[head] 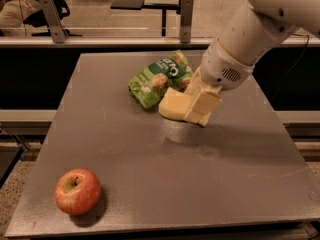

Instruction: Pick sponge

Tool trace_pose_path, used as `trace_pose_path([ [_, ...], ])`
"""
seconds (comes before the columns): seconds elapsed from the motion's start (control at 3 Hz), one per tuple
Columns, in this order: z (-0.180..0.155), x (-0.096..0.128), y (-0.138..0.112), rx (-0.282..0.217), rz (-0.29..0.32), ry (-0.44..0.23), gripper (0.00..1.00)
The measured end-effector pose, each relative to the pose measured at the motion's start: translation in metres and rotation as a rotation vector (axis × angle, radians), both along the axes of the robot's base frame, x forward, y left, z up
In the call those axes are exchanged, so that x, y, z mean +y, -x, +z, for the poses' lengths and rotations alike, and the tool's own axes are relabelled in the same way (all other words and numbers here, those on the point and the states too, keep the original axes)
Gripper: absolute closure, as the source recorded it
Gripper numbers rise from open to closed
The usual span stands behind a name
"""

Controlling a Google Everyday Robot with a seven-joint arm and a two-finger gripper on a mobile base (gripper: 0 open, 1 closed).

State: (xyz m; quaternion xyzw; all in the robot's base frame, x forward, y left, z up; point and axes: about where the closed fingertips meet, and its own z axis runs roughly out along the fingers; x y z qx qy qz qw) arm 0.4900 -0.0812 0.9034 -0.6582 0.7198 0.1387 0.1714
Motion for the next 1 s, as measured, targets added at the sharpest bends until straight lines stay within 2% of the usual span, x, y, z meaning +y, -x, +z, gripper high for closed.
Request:
trace_pose_path([
  [0.67, 0.029, 0.018, 0.007, 0.001, 0.071, -0.029, 1.00],
  [1.0, 0.031, 0.020, 0.008, 0.002, 0.078, -0.035, 1.00],
])
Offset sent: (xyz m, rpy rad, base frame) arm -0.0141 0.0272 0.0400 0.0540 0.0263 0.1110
